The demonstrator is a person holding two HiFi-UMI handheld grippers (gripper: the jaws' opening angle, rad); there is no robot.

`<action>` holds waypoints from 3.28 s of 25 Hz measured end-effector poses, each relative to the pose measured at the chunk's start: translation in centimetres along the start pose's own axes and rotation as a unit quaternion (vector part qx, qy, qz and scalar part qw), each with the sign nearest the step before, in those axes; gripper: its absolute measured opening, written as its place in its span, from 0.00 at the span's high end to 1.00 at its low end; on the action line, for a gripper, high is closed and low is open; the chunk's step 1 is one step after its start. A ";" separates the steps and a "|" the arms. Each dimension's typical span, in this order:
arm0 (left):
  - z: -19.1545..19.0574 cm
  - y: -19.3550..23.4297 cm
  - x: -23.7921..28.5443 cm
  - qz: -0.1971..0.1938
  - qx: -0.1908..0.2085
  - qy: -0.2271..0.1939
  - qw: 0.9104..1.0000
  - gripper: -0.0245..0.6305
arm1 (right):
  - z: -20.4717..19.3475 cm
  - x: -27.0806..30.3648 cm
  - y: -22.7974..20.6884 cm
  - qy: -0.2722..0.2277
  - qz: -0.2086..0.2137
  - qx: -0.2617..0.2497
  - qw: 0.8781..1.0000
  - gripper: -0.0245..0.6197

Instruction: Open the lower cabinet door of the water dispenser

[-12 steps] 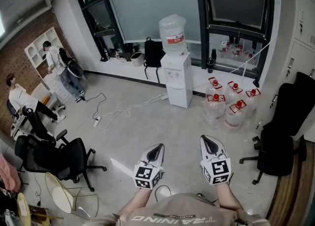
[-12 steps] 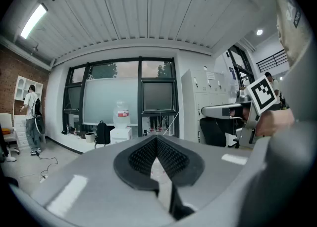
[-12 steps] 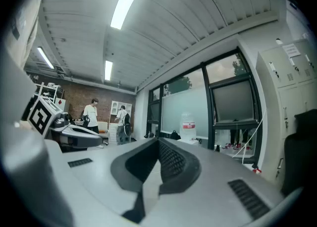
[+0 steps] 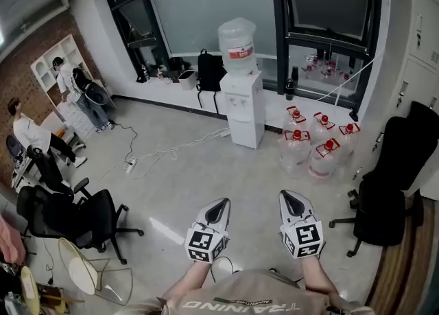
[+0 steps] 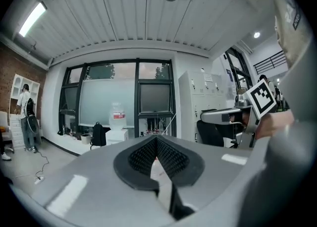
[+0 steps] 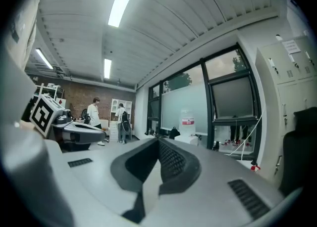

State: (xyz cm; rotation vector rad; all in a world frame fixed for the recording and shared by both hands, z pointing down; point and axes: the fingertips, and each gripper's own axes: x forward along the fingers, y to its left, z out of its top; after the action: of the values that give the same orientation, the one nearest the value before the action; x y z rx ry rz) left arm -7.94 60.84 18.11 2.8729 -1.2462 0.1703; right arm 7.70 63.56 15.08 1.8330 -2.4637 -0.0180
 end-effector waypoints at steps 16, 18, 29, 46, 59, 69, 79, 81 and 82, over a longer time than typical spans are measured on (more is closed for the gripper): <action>-1.8 -0.6 0.7 0.075 -0.025 0.031 0.996 0.96 | -4.2 1.3 -3.9 0.042 0.048 0.026 0.998 0.95; -2.2 -0.8 0.5 0.081 -0.020 0.039 0.996 0.96 | -4.9 1.7 -4.0 0.045 0.055 0.026 0.997 0.95; -4.1 2.4 4.9 0.046 -0.034 0.048 0.997 0.96 | -7.9 6.4 -4.0 0.078 0.057 0.046 0.994 0.95; -6.4 18.8 11.2 -0.007 0.002 0.045 0.999 0.96 | -7.2 22.1 1.6 0.110 0.028 0.010 0.994 0.95; -7.4 25.8 17.0 0.008 -0.029 0.050 0.998 0.96 | -9.8 31.4 -0.4 0.139 0.037 0.015 0.990 0.95; -4.7 29.4 27.3 0.024 -0.018 0.060 0.998 0.96 | -9.3 42.2 -7.0 0.122 0.080 0.000 0.989 0.95; -4.0 32.3 36.9 0.038 -0.074 0.058 0.995 0.96 | -10.5 48.7 -14.4 0.122 0.082 0.036 0.988 0.95; -4.2 33.3 37.9 0.048 -0.073 0.061 0.994 0.96 | -10.9 50.3 -15.1 0.125 0.087 0.038 0.988 0.95; -4.3 33.8 38.3 0.051 -0.071 0.062 0.994 0.96 | -11.0 51.2 -15.2 0.126 0.089 0.044 0.987 0.95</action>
State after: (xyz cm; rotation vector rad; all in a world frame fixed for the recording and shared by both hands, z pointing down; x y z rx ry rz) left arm -6.95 10.05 24.96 2.6389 -1.3240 0.2460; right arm 8.34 10.57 27.78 1.5261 -2.4694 0.3171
